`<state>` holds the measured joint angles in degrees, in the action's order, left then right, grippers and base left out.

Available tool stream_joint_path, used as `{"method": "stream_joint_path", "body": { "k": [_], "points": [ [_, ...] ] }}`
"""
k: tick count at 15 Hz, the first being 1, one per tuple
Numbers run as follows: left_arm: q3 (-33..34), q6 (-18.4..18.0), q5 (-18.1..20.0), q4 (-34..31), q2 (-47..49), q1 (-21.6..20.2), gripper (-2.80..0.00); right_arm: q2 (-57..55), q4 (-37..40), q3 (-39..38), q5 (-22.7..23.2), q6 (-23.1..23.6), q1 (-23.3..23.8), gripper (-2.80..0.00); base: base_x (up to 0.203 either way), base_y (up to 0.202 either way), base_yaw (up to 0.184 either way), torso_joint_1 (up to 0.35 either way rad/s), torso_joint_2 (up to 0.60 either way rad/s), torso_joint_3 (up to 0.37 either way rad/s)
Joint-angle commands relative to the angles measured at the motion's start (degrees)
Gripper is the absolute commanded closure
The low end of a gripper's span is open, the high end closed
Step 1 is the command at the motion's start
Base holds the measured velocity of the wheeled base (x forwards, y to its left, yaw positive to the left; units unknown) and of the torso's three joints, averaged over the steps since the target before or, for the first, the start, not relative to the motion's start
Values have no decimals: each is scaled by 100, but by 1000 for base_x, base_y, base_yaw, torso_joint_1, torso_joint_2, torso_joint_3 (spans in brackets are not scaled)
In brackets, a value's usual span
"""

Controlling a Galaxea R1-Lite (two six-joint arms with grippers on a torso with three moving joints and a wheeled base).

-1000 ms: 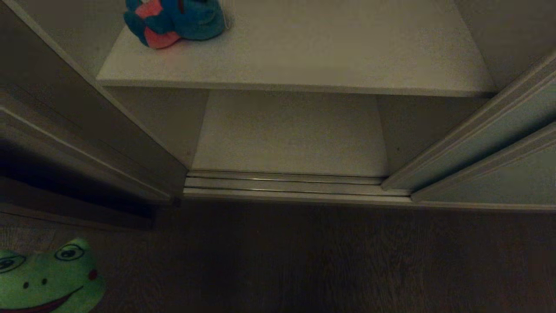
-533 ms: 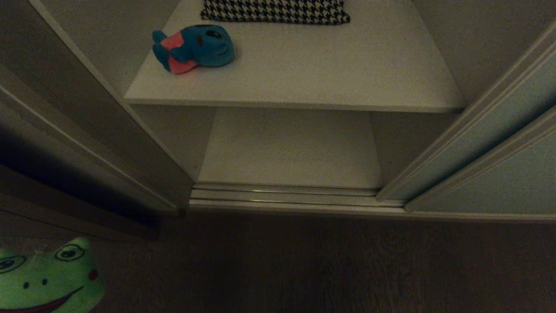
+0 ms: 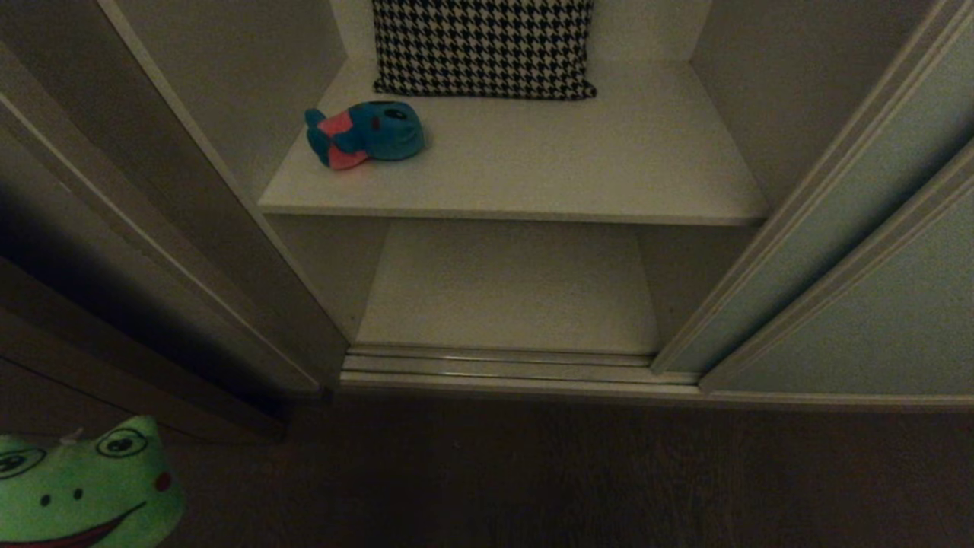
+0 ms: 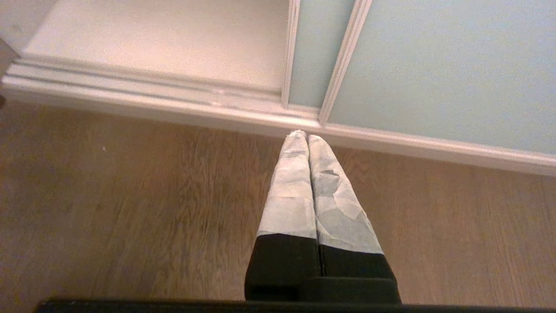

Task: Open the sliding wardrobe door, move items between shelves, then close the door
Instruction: Place the green doll on the higher shelf

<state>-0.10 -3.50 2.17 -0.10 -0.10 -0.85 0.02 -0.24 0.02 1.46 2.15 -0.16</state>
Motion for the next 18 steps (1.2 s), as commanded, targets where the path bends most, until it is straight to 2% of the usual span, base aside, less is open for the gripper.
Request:
{"method": "stream_joint_path", "body": {
  "k": [1,5,10,18],
  "points": [
    [1,7,3,9,19,-3,0,15,-2,-2,4,4,-2,0,0,0,0,1,2,201],
    [1,-80,-3,-7,19,-3,0,15,-2,-2,4,4,-2,0,0,0,0,2,3,93],
    [-8,-450,-6,-17,19,-3,0,15,-2,-2,4,4,-2,0,0,0,0,0,0,0],
    [-96,-377,-6,-21,12,-4,0,15,-2,-2,4,4,-2,0,0,0,0,0,0,0]
  ]
}}
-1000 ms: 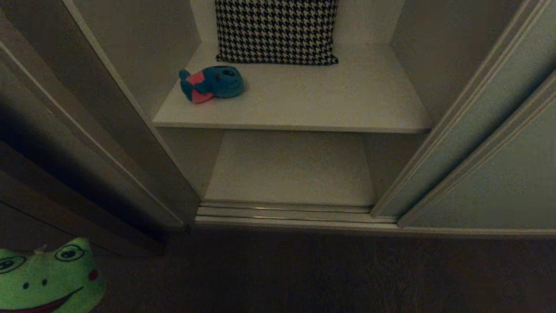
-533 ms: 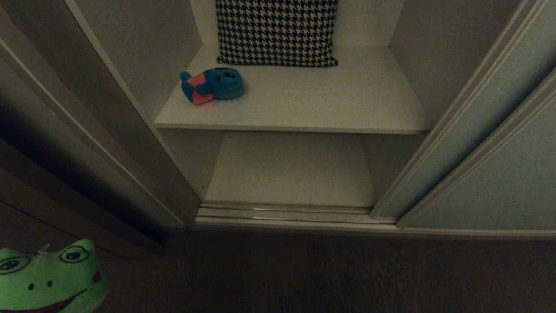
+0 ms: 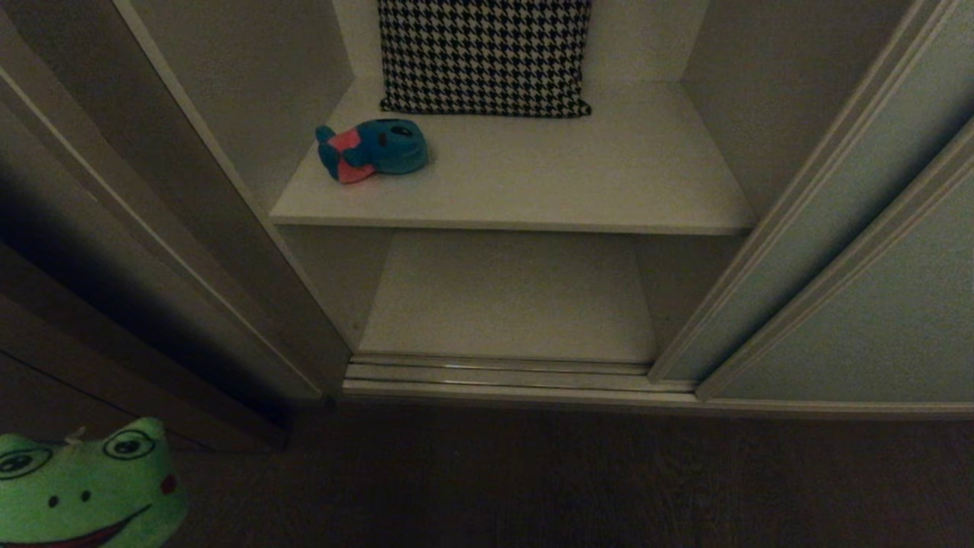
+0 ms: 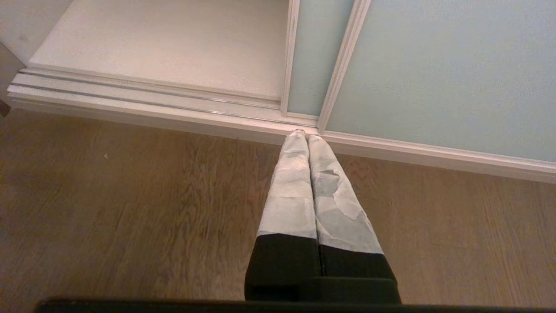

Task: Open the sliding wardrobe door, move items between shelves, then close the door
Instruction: Place the green doll on the higher shelf

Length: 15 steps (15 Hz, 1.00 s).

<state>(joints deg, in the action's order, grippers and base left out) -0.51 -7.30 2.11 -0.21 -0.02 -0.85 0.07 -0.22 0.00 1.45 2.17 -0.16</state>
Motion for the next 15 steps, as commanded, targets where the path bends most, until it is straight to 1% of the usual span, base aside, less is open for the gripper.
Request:
{"method": "stream_joint_path", "body": {
  "k": [1,2,3,5,6,10,11,13,15],
  "points": [
    [-334,50,-8,-53,30,-3,0,10,-4,0,4,3,-2,0,0,0,0,0,0,0],
    [-587,246,-68,-138,43,-3,0,10,-4,0,4,3,-2,0,0,0,0,0,0,0],
    [-792,353,-126,-173,28,-3,0,4,-4,0,4,3,-2,0,0,0,0,0,0,0],
    [-1473,375,-107,-268,119,-2,0,10,-4,1,4,3,-2,0,0,0,0,0,0,0],
    [-1769,367,-23,-371,378,-2,0,3,-4,0,4,3,-2,0,0,0,0,0,0,0],
    [-3029,384,489,-501,2143,-7,0,10,-4,0,4,3,-2,0,0,0,0,0,0,0],
    [-3324,436,692,-478,2610,-7,0,10,-4,0,4,3,-2,0,0,0,0,0,0,0],
    [-3826,585,1166,-297,3621,-5,0,10,-4,0,4,3,-2,0,0,0,0,0,0,0],
    [-4205,668,1467,166,4636,14,0,10,-4,0,4,3,-2,0,0,0,0,0,0,0]
  ]
}}
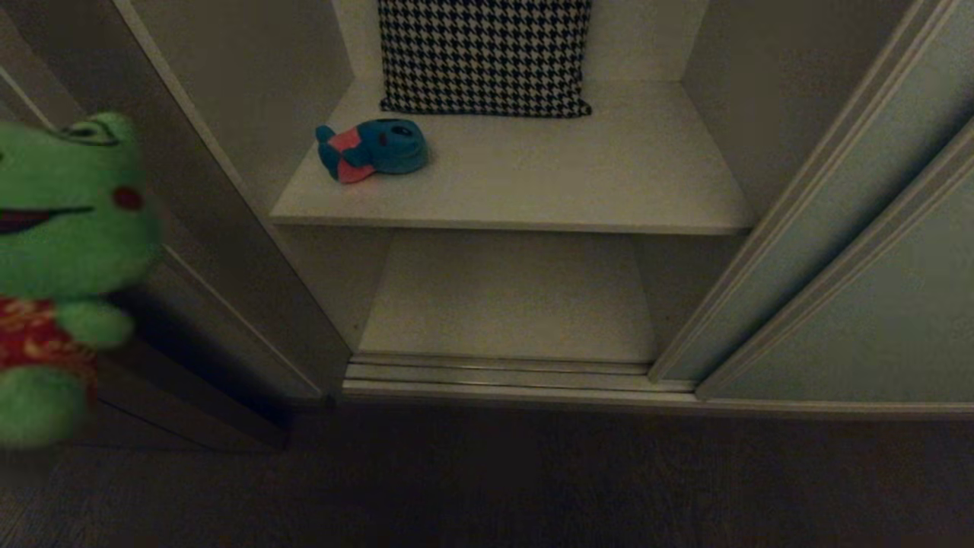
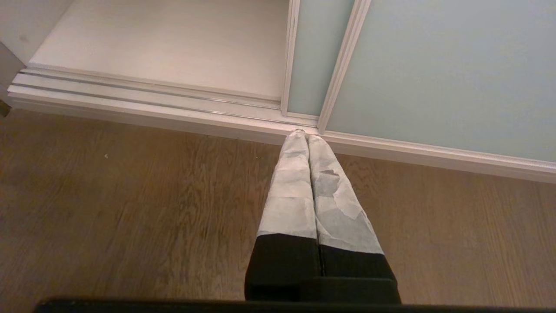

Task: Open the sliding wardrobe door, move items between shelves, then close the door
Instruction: Place the green doll on the higher shelf

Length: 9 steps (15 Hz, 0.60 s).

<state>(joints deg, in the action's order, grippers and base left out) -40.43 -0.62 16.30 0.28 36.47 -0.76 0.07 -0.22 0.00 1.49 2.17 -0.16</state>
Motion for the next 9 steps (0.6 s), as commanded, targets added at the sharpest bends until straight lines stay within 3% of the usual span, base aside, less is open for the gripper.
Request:
{"method": "stream_joint_path", "body": {
  "k": [1,6,9],
  "points": [
    [-481,28,147,461,1571,63,0,10,-4,0,1,3,-2,0,0,0,0,0,0,0],
    [-2067,182,291,1782,4165,645,0,10,-4,0,1,3,-2,0,0,0,0,0,0,0],
    [-2479,250,180,2838,5532,1123,0,10,-4,0,1,3,-2,0,0,0,0,0,0,0]
  ]
}}
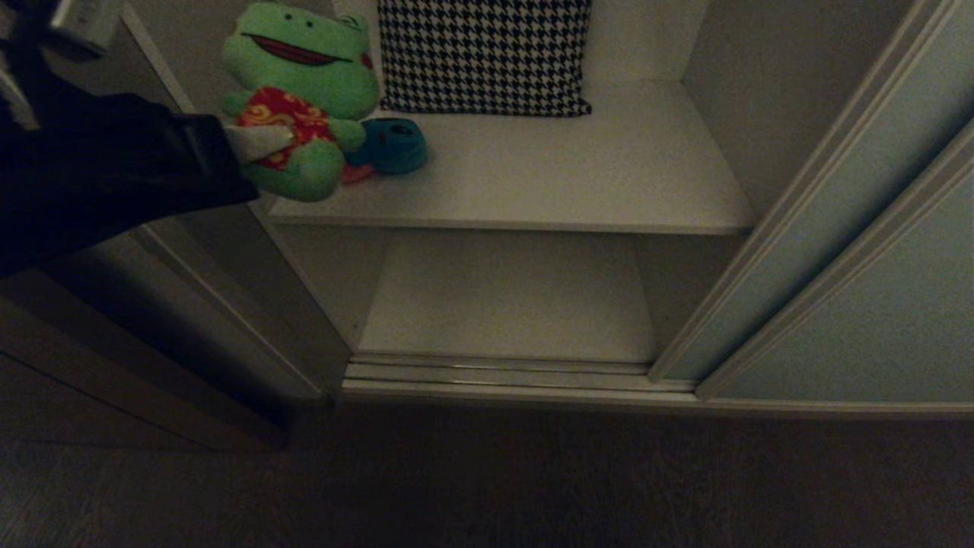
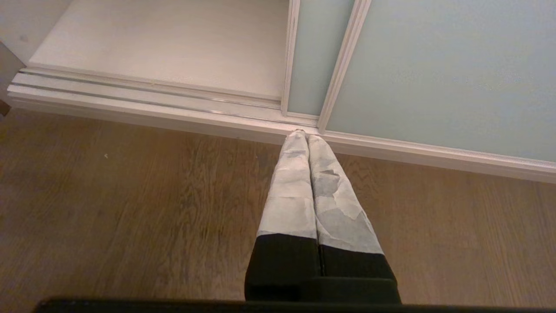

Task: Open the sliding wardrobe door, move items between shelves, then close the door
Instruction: Place the green doll on the higher shelf

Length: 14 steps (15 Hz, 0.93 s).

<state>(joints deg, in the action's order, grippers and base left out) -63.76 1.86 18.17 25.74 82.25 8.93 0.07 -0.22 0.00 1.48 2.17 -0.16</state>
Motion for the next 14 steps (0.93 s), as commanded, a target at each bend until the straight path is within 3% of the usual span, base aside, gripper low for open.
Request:
{"method": "stream_joint_path", "body": {
  "k": [1,5,8,10,14],
  "points": [
    [-319,15,-154,713,1446,338,0,10,-4,0,2,3,-2,0,0,0,0,0,0,0],
    [-1699,88,-1316,1851,3290,1040,0,10,-4,0,2,3,-2,0,0,0,0,0,0,0],
    [-2716,142,-1985,2133,4141,1303,0,10,-4,8,2,3,-2,0,0,0,0,0,0,0],
    [-3139,186,-2813,2269,4576,1394,0,10,-4,0,2,3,-2,0,0,0,0,0,0,0],
    [-4531,302,-3264,2231,5422,1484,0,10,-4,0,2,3,-2,0,0,0,0,0,0,0]
  ]
}}
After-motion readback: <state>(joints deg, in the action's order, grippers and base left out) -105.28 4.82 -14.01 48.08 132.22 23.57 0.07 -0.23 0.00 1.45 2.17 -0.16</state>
